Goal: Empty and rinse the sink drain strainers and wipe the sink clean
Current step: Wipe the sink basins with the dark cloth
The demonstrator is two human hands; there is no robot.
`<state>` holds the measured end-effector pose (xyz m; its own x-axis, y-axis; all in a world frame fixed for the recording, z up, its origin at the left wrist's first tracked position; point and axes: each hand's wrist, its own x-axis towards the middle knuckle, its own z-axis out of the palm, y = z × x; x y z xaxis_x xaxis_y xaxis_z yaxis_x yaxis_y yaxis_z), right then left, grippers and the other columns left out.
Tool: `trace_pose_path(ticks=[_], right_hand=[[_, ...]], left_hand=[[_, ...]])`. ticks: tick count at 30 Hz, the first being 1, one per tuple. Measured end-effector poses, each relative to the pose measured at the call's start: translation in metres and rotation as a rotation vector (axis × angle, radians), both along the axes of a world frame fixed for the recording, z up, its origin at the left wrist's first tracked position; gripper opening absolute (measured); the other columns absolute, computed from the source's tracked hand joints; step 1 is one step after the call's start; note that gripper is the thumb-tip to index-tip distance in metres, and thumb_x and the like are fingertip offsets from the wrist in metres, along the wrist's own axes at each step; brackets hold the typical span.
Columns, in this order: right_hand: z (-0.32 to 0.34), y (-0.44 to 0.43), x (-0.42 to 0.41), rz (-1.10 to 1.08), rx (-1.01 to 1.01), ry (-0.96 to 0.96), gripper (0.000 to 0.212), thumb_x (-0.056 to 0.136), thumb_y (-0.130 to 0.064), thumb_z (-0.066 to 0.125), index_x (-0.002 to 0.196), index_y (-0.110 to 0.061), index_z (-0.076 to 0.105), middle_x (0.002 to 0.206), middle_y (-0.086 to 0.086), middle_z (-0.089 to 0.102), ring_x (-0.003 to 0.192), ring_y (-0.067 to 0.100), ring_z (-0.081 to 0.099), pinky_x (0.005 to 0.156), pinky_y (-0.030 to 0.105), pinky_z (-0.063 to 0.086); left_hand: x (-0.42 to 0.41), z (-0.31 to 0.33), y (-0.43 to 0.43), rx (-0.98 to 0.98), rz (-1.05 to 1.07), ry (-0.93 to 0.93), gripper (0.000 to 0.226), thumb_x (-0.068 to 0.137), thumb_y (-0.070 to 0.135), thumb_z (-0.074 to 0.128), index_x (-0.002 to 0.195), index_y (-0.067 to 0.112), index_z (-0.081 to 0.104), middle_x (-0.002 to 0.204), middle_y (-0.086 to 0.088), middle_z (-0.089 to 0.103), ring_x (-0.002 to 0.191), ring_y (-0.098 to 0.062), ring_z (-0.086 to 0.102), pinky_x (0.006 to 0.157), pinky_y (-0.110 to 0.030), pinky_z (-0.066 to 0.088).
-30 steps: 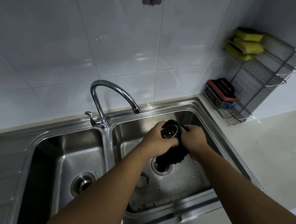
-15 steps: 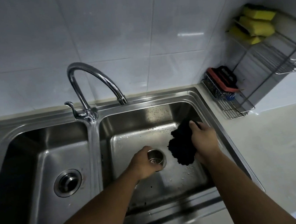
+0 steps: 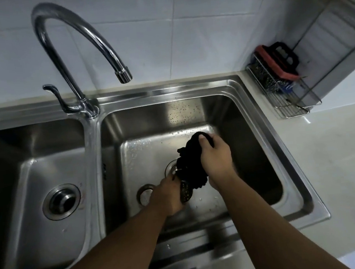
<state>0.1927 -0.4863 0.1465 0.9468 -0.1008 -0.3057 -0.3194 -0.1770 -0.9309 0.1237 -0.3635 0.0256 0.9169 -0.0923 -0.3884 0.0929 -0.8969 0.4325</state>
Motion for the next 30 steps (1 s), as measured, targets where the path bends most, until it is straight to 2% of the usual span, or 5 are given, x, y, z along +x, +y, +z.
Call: trace_pose_path(ticks=[4,11,17,21,30], right_hand=[[-0.005,-0.010,-0.003,-0.045,0.077,0.030,0.017,0.100,-0.031,0.055,0.107,-0.024,0.069,0.103,-0.002,0.071,0.100,0.018,0.068,0.094,0.045,0.057],[-0.009,-0.021,-0.002,-0.093,0.180,0.063,0.016,0.100,-0.027,0.058,0.103,-0.018,0.071,0.103,0.006,0.073,0.101,0.024,0.070,0.094,0.049,0.057],[-0.010,-0.033,-0.003,-0.105,0.199,0.076,0.015,0.100,-0.029,0.059,0.099,-0.023,0.073,0.098,0.003,0.075,0.098,0.023,0.072,0.092,0.048,0.059],[-0.008,-0.037,-0.004,-0.116,0.222,0.088,0.016,0.099,-0.029,0.060,0.092,-0.027,0.075,0.097,0.003,0.076,0.098,0.024,0.072,0.091,0.048,0.059],[-0.006,-0.040,-0.010,-0.084,0.261,0.144,0.010,0.095,-0.030,0.065,0.092,-0.028,0.075,0.095,0.003,0.077,0.093,0.023,0.074,0.079,0.039,0.062]], left_hand=[[-0.004,-0.018,-0.006,0.235,-0.157,0.053,0.088,0.073,0.039,0.080,0.145,0.019,0.034,0.140,-0.010,0.042,0.119,-0.030,0.054,0.097,-0.045,0.045],[0.001,-0.034,-0.016,0.340,-0.176,0.038,0.078,0.072,0.023,0.074,0.140,0.020,0.037,0.132,-0.007,0.049,0.115,-0.029,0.056,0.098,-0.047,0.032],[-0.003,-0.029,-0.007,0.322,-0.133,-0.034,0.087,0.070,0.021,0.070,0.146,0.021,0.029,0.142,-0.006,0.035,0.124,-0.030,0.035,0.095,-0.048,0.025],[-0.005,-0.018,0.016,0.419,-0.039,0.096,0.099,0.064,0.022,0.075,0.148,0.025,0.023,0.150,-0.006,0.020,0.134,-0.033,0.025,0.102,-0.051,0.025],[-0.011,-0.002,0.038,0.333,0.153,0.206,0.056,0.084,0.020,0.063,0.134,0.017,0.036,0.138,-0.008,0.035,0.118,-0.035,0.047,0.098,-0.046,0.046]])
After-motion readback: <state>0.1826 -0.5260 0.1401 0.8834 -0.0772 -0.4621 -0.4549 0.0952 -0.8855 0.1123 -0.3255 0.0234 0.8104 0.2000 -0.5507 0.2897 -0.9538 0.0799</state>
